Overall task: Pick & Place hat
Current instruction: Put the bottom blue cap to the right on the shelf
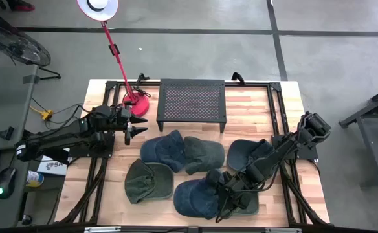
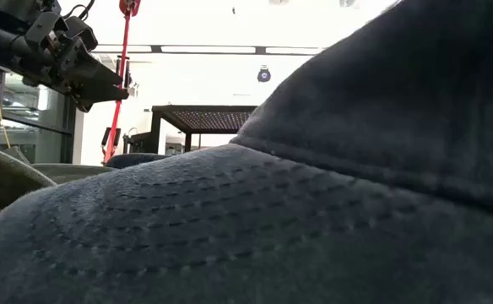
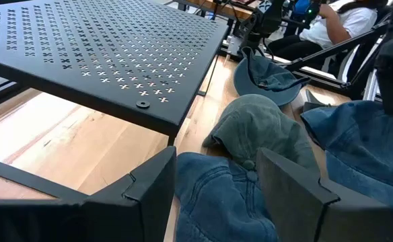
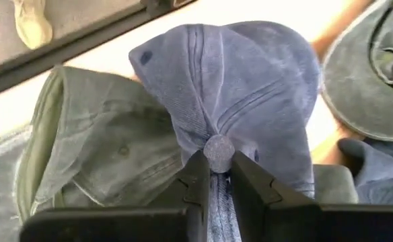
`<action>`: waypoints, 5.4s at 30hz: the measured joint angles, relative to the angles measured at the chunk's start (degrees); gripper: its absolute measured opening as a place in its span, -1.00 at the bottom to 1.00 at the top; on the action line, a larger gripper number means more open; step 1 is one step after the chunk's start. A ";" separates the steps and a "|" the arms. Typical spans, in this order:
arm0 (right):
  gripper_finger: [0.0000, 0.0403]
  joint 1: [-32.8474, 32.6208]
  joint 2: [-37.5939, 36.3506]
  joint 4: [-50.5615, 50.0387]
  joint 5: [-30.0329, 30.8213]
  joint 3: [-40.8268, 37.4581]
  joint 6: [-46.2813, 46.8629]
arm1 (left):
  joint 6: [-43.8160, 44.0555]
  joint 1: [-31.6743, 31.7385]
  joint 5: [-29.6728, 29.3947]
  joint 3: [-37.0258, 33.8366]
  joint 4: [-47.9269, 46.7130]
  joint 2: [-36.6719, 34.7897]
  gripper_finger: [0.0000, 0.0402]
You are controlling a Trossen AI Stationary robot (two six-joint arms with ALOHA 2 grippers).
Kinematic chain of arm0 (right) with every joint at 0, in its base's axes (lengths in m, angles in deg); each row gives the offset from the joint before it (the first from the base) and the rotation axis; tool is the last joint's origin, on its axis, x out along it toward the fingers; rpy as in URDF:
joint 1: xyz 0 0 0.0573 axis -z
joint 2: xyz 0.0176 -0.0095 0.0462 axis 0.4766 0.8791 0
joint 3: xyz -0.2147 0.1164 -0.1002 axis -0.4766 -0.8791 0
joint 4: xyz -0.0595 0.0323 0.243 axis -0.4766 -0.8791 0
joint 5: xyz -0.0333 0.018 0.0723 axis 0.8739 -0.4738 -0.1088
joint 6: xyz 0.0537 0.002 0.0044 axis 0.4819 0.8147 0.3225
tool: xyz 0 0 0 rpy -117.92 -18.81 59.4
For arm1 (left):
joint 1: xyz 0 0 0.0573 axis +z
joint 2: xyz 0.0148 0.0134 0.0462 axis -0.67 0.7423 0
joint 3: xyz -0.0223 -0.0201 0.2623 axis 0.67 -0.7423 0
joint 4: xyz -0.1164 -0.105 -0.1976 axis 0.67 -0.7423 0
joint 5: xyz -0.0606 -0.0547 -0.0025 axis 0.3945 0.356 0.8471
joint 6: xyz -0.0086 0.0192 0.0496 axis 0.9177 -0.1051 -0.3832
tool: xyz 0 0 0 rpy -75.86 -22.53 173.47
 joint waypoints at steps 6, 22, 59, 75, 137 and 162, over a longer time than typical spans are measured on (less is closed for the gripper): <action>-0.84 0.00 -0.85 -3.43 -0.02 5.34 5.11 | -0.02 0.01 0.00 0.00 0.00 0.01 0.02; -0.84 0.11 -1.95 -23.85 11.21 24.24 21.51 | -0.02 0.02 0.00 0.00 -0.01 -0.01 0.02; -0.84 29.11 -17.22 -22.90 -26.46 30.28 -26.00 | -0.02 0.00 0.02 0.00 -0.01 0.00 0.02; -0.84 47.05 -16.70 -21.01 -53.90 29.35 -30.62 | -0.02 0.02 0.02 0.00 -0.02 -0.01 0.02; -0.84 35.98 -11.43 -7.70 -37.31 36.82 -9.39 | 19.93 0.02 -6.15 0.02 12.15 0.01 0.02; -0.84 32.50 -11.15 8.13 -43.92 36.82 -17.04 | 36.84 -13.53 17.34 17.17 39.59 32.04 0.02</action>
